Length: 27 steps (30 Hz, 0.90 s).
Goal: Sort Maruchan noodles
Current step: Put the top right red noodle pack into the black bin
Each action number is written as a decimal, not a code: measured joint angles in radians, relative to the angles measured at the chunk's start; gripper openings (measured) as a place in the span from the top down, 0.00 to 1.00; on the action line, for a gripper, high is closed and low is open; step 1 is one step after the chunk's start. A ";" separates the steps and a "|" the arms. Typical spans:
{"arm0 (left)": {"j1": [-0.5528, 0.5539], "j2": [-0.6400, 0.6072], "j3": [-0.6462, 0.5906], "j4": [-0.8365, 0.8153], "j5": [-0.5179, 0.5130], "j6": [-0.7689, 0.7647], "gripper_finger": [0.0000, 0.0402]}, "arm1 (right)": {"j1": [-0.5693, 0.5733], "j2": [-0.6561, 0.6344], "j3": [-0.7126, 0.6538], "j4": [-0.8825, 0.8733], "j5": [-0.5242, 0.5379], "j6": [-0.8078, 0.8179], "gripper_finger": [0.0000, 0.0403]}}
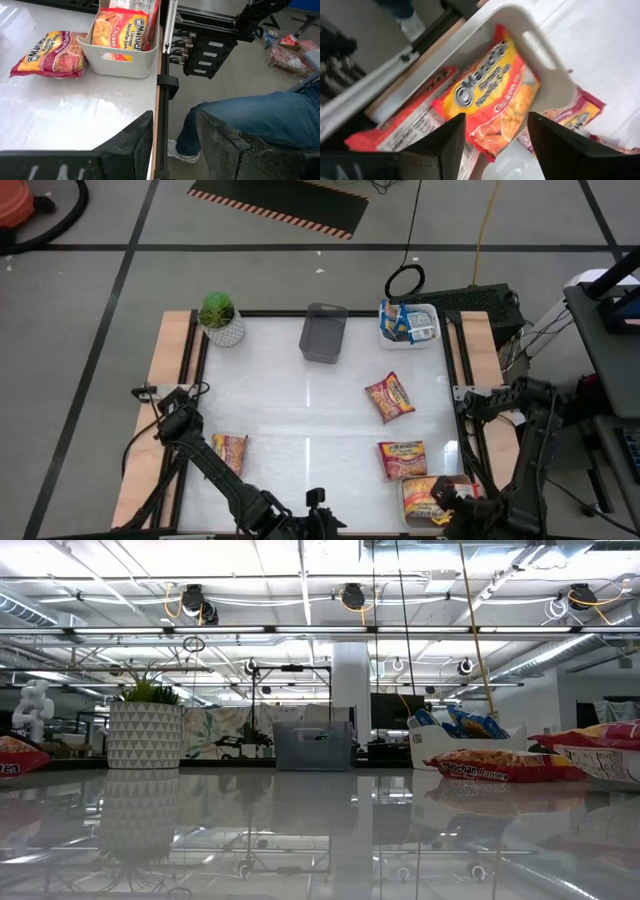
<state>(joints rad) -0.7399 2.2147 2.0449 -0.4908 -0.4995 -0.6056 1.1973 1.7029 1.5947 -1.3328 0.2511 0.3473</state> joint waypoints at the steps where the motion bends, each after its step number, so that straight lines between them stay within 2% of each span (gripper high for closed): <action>1: 0.000 0.000 0.000 0.000 0.000 0.000 0.61 | 0.000 -0.008 0.002 0.003 0.013 0.018 0.49; 6: 0.001 0.000 0.000 -0.001 0.000 0.000 0.61 | 0.000 -0.069 0.003 0.024 0.067 0.108 0.48; 9: 0.005 0.000 0.000 -0.003 0.000 -0.001 0.61 | 0.000 -0.112 0.003 0.057 0.147 0.158 0.48; 12: 0.015 0.000 0.000 -0.006 0.000 0.001 0.61 | 0.000 -0.149 0.004 0.059 0.262 0.217 0.48; 14: 0.022 0.000 0.000 -0.007 0.000 0.007 0.61 | 0.001 -0.167 -0.001 0.042 0.375 0.263 0.48; 18: 0.038 0.000 0.000 -0.029 0.003 0.027 0.61 | 0.001 -0.203 -0.079 0.038 0.606 0.300 0.48; 21: 0.050 0.000 0.000 -0.079 0.016 0.028 0.61 | -0.019 -0.226 -0.160 0.040 0.714 0.291 0.48; 23: 0.056 0.000 0.000 -0.118 0.039 0.028 0.61 | -0.043 -0.247 -0.221 0.037 0.709 0.315 0.49; 27: 0.064 0.000 0.000 -0.189 0.073 0.033 0.61 | -0.122 -0.295 -0.333 0.046 0.566 0.371 0.52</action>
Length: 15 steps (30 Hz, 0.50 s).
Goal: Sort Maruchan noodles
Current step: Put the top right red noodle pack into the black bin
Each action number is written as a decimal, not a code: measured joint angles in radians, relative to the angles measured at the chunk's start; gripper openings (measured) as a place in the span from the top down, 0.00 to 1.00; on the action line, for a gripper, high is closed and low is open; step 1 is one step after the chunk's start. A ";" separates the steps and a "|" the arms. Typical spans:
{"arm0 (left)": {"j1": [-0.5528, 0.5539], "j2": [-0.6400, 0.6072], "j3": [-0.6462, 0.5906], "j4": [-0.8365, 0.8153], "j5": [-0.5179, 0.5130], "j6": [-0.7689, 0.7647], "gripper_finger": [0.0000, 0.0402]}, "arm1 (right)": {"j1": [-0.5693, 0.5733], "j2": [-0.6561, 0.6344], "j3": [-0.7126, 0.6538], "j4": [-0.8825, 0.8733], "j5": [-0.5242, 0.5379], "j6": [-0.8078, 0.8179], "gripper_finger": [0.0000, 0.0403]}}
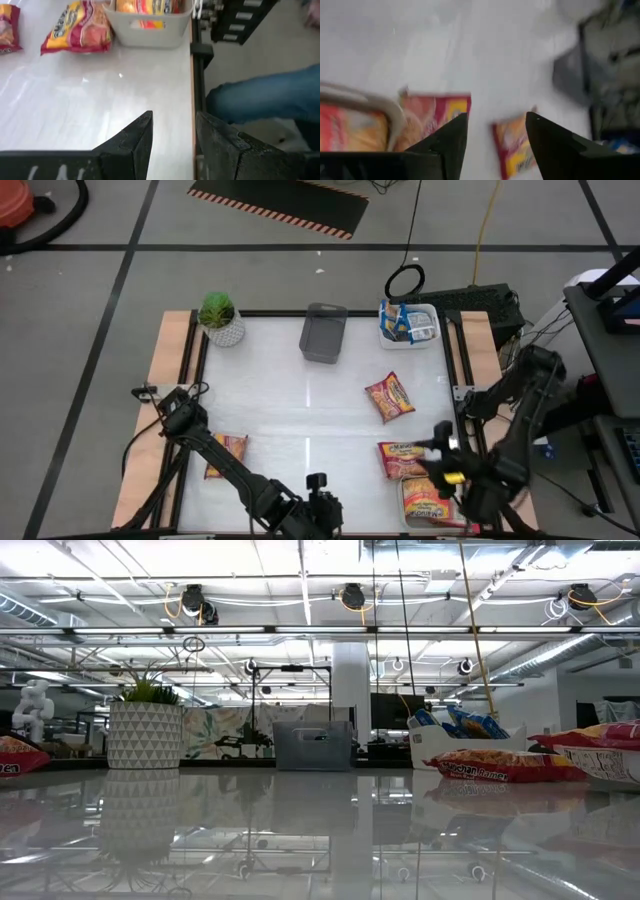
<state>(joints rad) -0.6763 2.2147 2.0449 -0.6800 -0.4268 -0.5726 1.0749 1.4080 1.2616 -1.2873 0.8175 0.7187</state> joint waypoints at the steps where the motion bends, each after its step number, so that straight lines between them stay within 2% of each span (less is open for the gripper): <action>1: 0.001 0.000 0.000 -0.008 0.006 0.007 0.61 | -0.021 -0.014 -0.030 0.003 -0.035 0.014 0.53; 6: 0.014 0.000 0.000 -0.018 0.025 0.089 0.61 | -0.141 -0.104 -0.204 0.089 -0.130 0.003 0.57; 11: 0.029 0.000 0.000 -0.038 0.029 0.156 0.61 | -0.277 -0.198 -0.359 0.245 -0.161 -0.112 0.59; 15: 0.045 0.000 0.000 -0.083 0.044 0.167 0.61 | -0.392 -0.248 -0.425 0.334 -0.263 -0.187 0.59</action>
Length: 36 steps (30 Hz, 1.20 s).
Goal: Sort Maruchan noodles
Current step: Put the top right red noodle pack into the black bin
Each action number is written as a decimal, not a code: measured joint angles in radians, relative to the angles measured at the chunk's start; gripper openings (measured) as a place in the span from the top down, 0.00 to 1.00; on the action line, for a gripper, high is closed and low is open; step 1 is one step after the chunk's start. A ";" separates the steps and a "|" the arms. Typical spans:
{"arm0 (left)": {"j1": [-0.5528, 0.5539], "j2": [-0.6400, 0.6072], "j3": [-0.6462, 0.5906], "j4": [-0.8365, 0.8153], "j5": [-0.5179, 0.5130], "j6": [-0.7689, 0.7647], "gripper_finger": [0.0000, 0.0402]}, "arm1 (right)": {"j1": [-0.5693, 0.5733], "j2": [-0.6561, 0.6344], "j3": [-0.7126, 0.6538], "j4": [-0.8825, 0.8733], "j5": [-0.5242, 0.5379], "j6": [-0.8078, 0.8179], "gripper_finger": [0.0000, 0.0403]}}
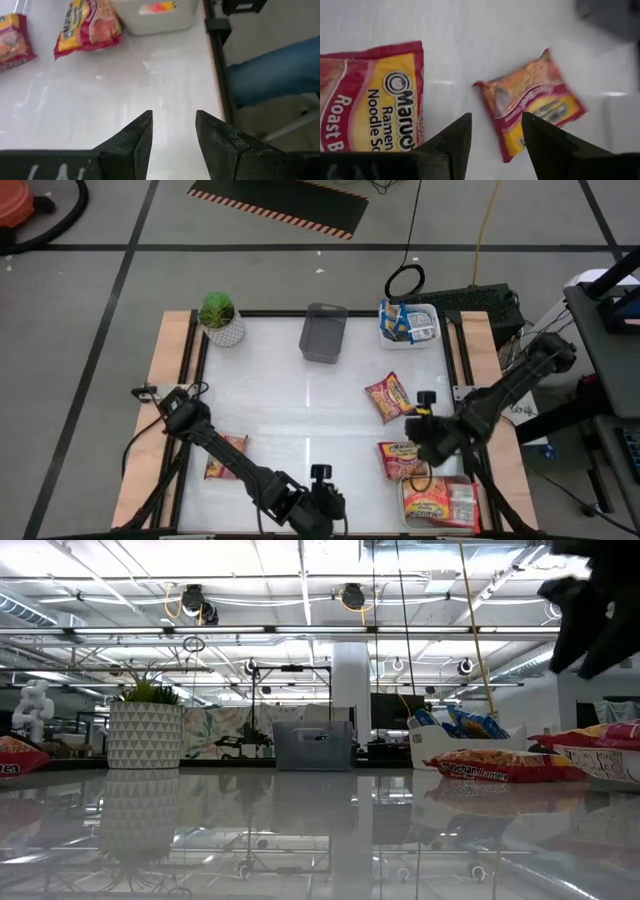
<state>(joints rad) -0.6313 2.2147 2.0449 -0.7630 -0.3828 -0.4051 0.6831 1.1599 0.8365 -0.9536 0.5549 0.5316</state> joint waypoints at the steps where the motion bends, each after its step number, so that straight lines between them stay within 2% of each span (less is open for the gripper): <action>1: 0.005 0.000 0.000 -0.012 0.001 0.000 0.61 | -0.025 -0.009 -0.012 0.011 -0.039 -0.004 0.58; 4: 0.021 0.000 0.000 -0.048 0.002 0.003 0.61 | -0.087 -0.013 -0.043 0.019 -0.108 -0.001 0.57; 8: 0.050 -0.001 0.000 -0.088 0.008 0.009 0.61 | -0.125 -0.013 -0.099 0.046 -0.118 0.001 0.56; 11: 0.075 -0.005 0.000 -0.120 0.012 0.004 0.61 | -0.138 -0.013 -0.132 0.058 -0.170 -0.006 0.55; 21: 0.103 -0.007 0.000 -0.217 0.023 0.060 0.61 | -0.188 -0.013 -0.142 0.056 -0.191 0.091 0.55; 29: 0.130 -0.007 0.000 -0.262 0.022 0.140 0.61 | -0.297 -0.013 -0.142 0.055 -0.191 0.030 0.55; 33: 0.157 -0.007 0.000 -0.339 0.020 0.141 0.61 | -0.362 -0.013 -0.168 0.072 -0.200 -0.021 0.55; 36: 0.173 -0.007 0.000 -0.416 0.017 0.132 0.61 | -0.401 -0.012 -0.211 0.100 -0.247 -0.068 0.55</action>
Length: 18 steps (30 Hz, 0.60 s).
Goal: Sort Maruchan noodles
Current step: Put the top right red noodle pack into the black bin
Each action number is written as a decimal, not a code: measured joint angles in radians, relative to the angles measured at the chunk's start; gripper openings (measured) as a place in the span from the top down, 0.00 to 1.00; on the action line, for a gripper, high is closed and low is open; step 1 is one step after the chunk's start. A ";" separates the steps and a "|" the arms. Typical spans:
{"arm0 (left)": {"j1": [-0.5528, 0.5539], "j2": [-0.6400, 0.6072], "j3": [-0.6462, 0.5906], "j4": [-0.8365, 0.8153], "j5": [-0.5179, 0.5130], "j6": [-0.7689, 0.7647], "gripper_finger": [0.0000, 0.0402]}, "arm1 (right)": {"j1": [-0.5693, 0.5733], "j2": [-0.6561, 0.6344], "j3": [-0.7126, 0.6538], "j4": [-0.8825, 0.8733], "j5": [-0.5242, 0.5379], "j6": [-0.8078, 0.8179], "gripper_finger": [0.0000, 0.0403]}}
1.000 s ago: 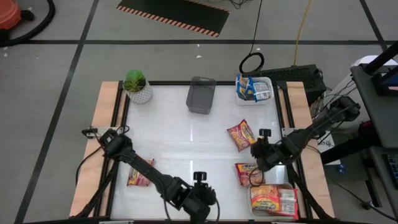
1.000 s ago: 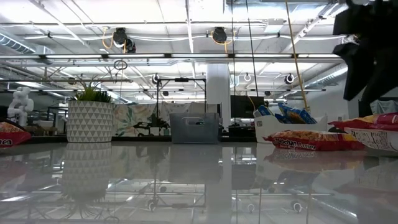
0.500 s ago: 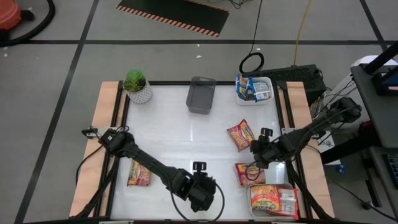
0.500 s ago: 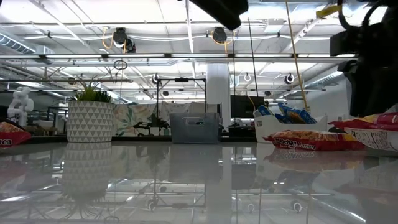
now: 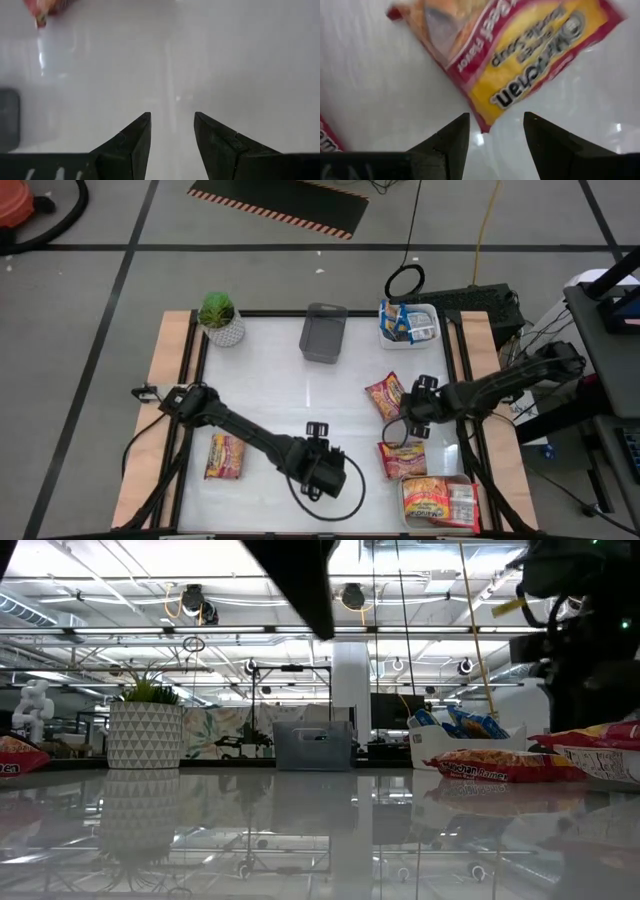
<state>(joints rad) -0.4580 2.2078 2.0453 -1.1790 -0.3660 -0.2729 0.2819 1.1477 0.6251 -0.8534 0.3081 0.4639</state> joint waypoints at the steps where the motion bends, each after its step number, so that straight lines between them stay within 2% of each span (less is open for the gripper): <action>1: 0.005 0.000 0.000 -0.022 0.000 -0.008 0.61 | -0.010 0.000 -0.014 0.015 -0.019 -0.006 0.55; 10: 0.035 0.000 0.000 -0.105 -0.032 0.052 0.61 | -0.084 0.000 -0.046 0.076 -0.074 -0.037 0.55; 18: 0.106 -0.002 -0.069 -0.095 -0.066 0.125 0.61 | -0.119 0.037 -0.050 0.101 -0.079 -0.062 0.55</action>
<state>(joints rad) -0.3520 2.2063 1.9758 -1.2738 -0.4319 -0.1481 0.1630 1.1847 0.5754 -0.7519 0.2292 0.4020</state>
